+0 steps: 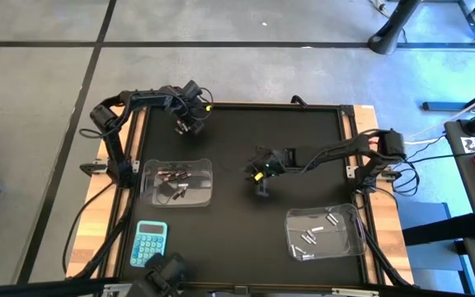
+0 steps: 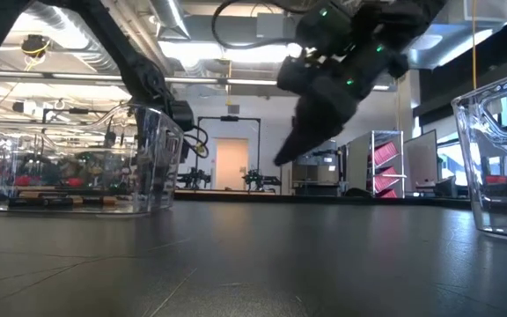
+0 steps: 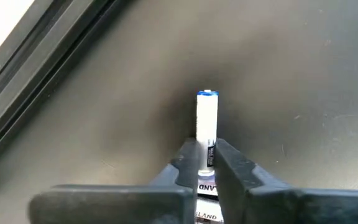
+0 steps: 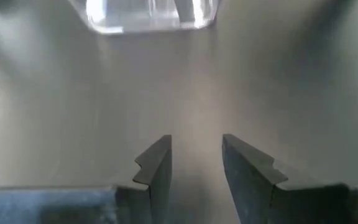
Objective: Sort batteries
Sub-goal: Put the white battery into the right transparent bin
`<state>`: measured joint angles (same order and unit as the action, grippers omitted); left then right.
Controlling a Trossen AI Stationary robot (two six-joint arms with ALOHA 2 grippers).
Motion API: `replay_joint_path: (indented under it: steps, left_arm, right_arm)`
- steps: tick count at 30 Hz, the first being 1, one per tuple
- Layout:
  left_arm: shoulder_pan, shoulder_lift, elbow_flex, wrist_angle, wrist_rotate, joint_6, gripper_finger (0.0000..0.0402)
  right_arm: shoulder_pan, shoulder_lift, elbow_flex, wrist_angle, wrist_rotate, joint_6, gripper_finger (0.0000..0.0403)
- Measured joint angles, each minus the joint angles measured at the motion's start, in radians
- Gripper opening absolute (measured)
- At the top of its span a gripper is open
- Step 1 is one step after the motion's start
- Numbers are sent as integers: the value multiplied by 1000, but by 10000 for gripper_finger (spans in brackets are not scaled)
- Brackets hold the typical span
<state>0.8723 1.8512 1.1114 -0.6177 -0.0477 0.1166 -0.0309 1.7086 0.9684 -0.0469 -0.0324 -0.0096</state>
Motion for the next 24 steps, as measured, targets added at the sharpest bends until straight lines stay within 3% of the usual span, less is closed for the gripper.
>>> replay_joint_path:
  steps: [5,10,16,20,24]
  left_arm:
    - [-38,-13,-4,5,-3,25,15]
    - [-130,-86,2,32,31,-15,11]
    - [-359,-108,93,47,23,-50,11]
    - [-507,-81,168,147,45,-55,10]
    - [-599,-8,280,170,70,-63,10]
  right_arm:
    - [65,-95,0,-220,104,11,143]
    - [119,-201,-14,-400,304,57,143]
    - [107,-348,-227,-290,467,65,143]
    - [48,-438,-362,-122,421,99,143]
    - [7,-502,-419,-60,398,136,143]
